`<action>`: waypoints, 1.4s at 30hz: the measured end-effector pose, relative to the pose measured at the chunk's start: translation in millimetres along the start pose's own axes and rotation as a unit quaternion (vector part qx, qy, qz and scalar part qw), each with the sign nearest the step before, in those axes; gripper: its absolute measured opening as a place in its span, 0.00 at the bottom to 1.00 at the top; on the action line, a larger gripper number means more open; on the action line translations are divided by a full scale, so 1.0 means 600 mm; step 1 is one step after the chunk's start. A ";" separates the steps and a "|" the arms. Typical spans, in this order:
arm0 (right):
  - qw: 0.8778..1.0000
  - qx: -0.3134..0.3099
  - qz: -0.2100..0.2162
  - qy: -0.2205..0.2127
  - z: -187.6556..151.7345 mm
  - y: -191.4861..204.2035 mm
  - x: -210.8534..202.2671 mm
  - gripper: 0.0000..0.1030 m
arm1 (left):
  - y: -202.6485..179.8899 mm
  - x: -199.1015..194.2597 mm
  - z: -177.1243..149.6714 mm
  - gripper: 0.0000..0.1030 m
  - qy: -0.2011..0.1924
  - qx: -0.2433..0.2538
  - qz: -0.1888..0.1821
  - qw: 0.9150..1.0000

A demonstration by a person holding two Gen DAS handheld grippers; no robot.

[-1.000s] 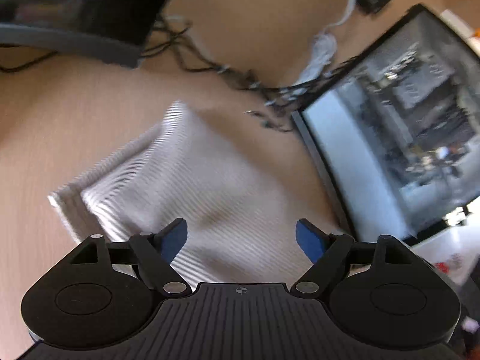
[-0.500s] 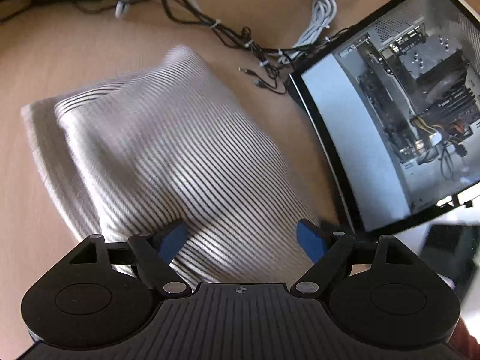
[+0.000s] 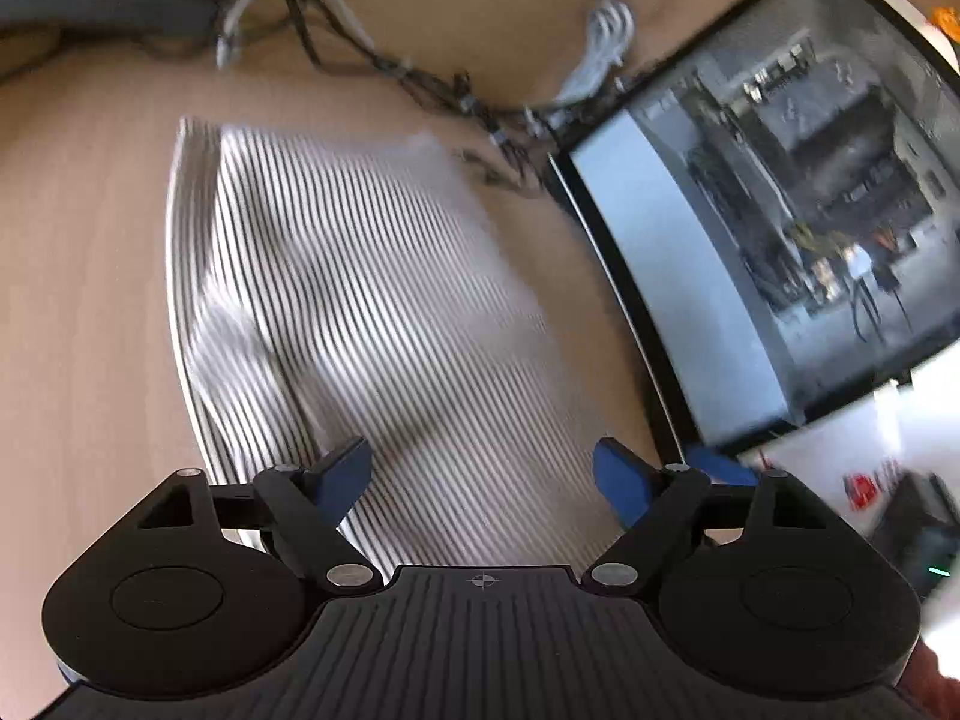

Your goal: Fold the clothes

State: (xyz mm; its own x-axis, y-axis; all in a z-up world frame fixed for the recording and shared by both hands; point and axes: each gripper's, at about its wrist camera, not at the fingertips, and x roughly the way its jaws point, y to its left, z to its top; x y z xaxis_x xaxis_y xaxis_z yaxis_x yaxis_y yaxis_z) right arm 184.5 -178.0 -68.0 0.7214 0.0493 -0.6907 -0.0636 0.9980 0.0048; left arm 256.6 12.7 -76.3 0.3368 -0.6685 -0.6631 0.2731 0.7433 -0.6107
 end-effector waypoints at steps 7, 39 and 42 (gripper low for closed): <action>0.999 0.041 -0.009 0.032 -0.025 -0.002 0.018 1.00 | -0.004 0.020 -0.026 0.72 0.020 0.041 0.019 0.999; 0.993 -0.074 -0.094 0.023 -0.089 0.123 -0.015 1.00 | 0.036 -0.076 -0.124 0.84 0.006 0.154 0.139 0.978; 0.990 -0.077 -0.117 0.027 -0.086 0.136 -0.016 1.00 | 0.034 -0.079 -0.133 0.84 -0.005 0.181 0.156 0.971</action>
State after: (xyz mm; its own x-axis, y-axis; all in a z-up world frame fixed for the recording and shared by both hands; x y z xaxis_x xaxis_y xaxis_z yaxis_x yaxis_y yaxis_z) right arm 136.7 -99.1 -98.1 0.6919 -0.1893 -0.6967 -0.0066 0.9633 -0.2682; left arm 174.4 57.5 -92.2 0.4623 -0.4096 -0.7865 0.4546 0.8710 -0.1864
